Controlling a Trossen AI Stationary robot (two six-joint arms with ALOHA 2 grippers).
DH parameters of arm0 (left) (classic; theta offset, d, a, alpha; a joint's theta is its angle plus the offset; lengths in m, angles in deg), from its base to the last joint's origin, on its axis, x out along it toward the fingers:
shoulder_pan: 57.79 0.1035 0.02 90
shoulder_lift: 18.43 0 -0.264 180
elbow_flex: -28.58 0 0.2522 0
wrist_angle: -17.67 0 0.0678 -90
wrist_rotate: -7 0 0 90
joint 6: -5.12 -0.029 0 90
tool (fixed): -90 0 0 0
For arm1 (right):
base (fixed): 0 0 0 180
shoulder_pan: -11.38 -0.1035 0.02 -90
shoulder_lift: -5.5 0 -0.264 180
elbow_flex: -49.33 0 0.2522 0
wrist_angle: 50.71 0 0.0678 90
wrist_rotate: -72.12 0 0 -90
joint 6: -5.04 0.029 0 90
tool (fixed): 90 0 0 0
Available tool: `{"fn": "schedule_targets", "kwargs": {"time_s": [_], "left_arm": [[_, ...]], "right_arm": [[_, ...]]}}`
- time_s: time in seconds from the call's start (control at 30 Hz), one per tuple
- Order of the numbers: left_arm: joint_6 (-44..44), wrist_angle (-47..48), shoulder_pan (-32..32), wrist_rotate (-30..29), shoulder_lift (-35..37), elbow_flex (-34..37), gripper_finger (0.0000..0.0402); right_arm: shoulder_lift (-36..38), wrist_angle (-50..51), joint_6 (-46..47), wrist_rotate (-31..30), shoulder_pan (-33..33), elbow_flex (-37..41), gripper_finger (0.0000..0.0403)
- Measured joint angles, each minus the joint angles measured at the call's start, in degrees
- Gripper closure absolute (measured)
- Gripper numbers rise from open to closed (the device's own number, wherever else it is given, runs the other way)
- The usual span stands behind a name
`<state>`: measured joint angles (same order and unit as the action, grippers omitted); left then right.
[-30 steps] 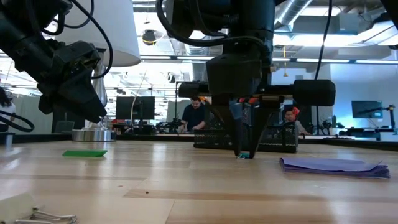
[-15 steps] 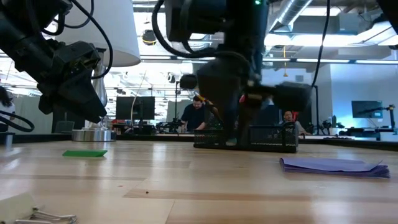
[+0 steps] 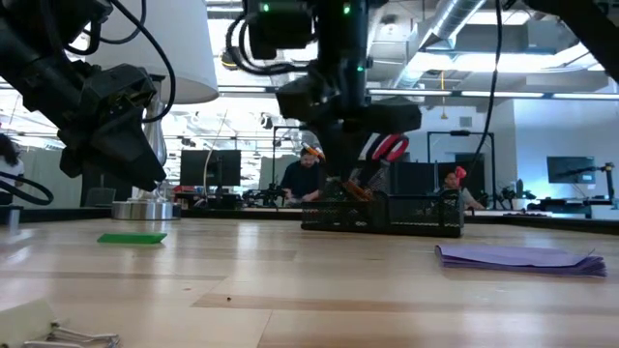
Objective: Pick and place office supplies into organizer
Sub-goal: Put the green binder clip into the black desk organizer
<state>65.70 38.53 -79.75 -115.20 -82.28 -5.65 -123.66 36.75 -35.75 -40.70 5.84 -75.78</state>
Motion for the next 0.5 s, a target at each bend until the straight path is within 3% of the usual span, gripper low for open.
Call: {"fn": "schedule_targets", "kwargs": {"time_s": [0.27,0.5], "left_arm": [[-0.33,0.0,0.0,0.0,0.0,0.0,0.0274],[-0.33,-0.02,0.0,0.02,-0.01,0.0,0.0274]], "right_arm": [[0.0,-2.84,1.53,0.03,3.82,0.02,0.0348],[-0.76,-5.47,1.33,0.23,3.87,0.12,0.0312]]}}
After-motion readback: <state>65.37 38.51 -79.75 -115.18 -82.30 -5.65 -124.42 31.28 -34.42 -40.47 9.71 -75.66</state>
